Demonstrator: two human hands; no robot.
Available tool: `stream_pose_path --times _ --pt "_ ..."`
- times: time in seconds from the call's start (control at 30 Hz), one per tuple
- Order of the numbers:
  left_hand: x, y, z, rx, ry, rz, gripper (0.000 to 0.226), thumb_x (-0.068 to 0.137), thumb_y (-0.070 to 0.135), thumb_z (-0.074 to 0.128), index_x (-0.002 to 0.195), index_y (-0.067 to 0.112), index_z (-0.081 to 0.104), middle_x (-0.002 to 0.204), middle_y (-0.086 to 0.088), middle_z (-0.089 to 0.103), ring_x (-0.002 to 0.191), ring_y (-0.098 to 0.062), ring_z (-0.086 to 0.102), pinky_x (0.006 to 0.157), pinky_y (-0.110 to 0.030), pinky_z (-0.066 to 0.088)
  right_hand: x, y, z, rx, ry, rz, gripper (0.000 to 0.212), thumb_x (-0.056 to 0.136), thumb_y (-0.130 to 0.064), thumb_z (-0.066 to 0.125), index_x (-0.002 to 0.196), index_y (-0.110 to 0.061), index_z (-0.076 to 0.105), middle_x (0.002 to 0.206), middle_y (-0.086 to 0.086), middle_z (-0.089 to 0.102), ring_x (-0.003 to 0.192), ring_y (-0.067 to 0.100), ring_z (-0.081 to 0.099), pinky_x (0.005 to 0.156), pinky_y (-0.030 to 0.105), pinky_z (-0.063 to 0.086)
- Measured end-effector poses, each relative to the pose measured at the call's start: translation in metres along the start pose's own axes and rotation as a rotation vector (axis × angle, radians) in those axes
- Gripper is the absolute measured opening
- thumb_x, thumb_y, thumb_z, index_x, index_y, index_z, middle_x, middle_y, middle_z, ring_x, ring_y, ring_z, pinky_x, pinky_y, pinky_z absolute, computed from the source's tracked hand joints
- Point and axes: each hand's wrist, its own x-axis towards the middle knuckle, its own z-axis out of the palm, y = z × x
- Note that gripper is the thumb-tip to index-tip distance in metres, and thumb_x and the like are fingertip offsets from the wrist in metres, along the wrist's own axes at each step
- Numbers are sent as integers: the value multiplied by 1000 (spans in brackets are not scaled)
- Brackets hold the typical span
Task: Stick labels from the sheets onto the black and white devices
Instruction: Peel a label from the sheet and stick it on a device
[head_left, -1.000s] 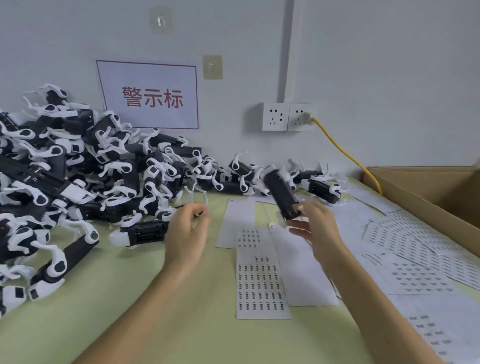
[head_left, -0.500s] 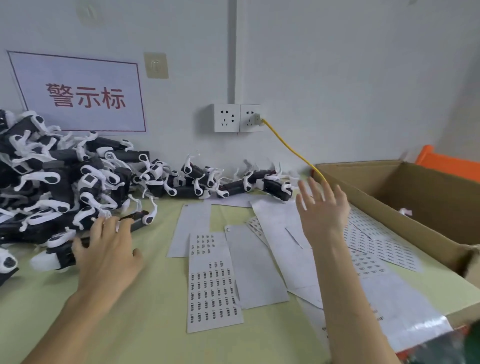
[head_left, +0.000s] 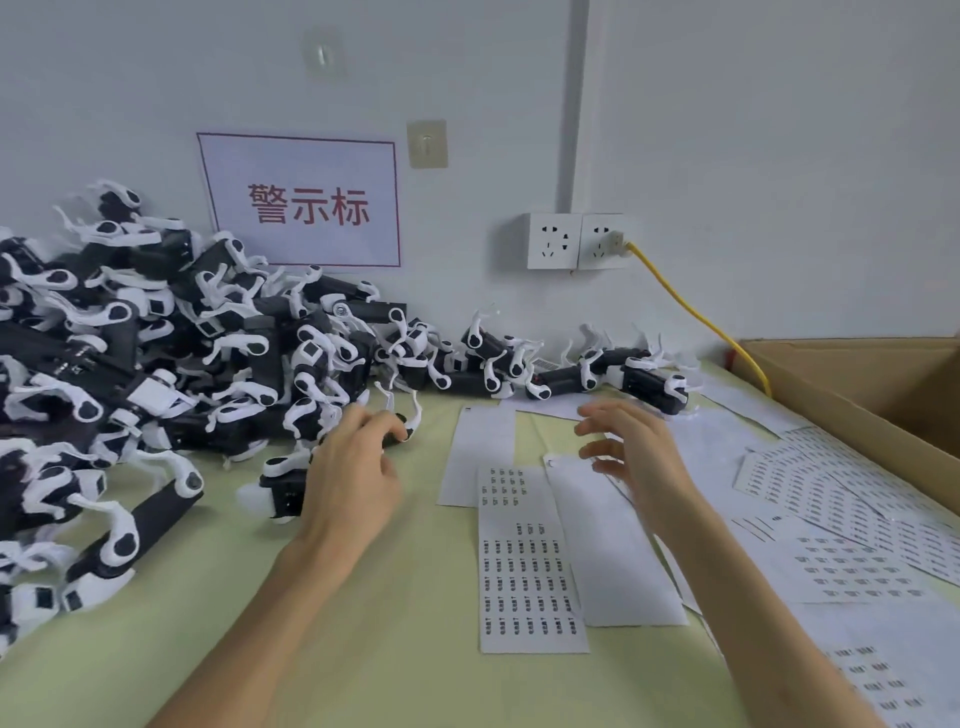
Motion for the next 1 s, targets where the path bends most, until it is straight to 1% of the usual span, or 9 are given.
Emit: stream_pose_path --times 0.13,0.27,0.47,0.53,0.7,0.77,0.9,0.97,1.0 --pt "-5 6 2 -246 43 68 28 86 -15 61 94 11 70 105 2 53 84 -9 61 71 -16 47 -3 1 6 -80 -47 -6 16 98 -9 56 96 -9 73 83 6 72 66 19 65 63 29 47" --pt "-13 24 7 -356 244 188 22 84 -15 69 84 7 66 104 1 52 88 -8 59 78 -6 45 -10 0 14 -155 -183 -4 11 96 -7 63 95 -12 72 87 8 73 69 16 68 69 30 48" --pt "-24 39 14 -402 338 311 18 84 -11 73 83 6 68 107 3 49 89 -6 59 79 -15 46 -29 5 32 -433 -586 -163 41 81 -15 86 114 -35 71 119 -17 67 112 2 63 94 28 55" --pt "-25 40 14 -430 365 309 16 85 -9 73 84 6 68 107 3 50 88 -6 60 76 -19 48 -34 7 40 -493 -600 -245 47 77 -22 90 114 -44 70 126 -26 58 123 -4 53 101 28 48" --pt "-24 38 16 -479 384 284 18 85 -10 73 85 7 68 106 4 50 92 -4 59 73 -23 51 -39 16 50 -592 -550 -455 57 73 -37 91 122 -51 64 149 -22 41 144 0 29 115 27 27" --pt "-26 40 21 -462 352 306 20 85 -12 72 85 7 68 106 3 50 91 -3 59 76 -15 47 -42 23 55 -682 -504 -522 53 75 -39 89 123 -45 67 143 -22 47 140 1 31 114 26 26" --pt "-28 43 23 -452 304 340 15 89 -10 68 92 5 66 106 2 53 98 -1 57 85 -9 42 -49 30 67 -829 -328 -725 22 83 -52 66 102 -42 69 97 -26 64 108 -2 49 97 24 29" --pt "-25 42 20 -470 290 329 9 96 6 65 105 8 63 110 3 54 106 -1 55 92 -13 41 -47 26 67 -703 -306 -665 15 86 -51 58 89 -38 66 87 -23 67 97 1 55 88 22 33" --pt "-23 42 18 -451 276 301 19 96 19 64 113 11 62 114 5 55 110 -1 54 95 -18 42 -45 23 65 -584 -301 -596 14 88 -46 59 88 -36 68 84 -21 69 91 3 59 83 21 39"
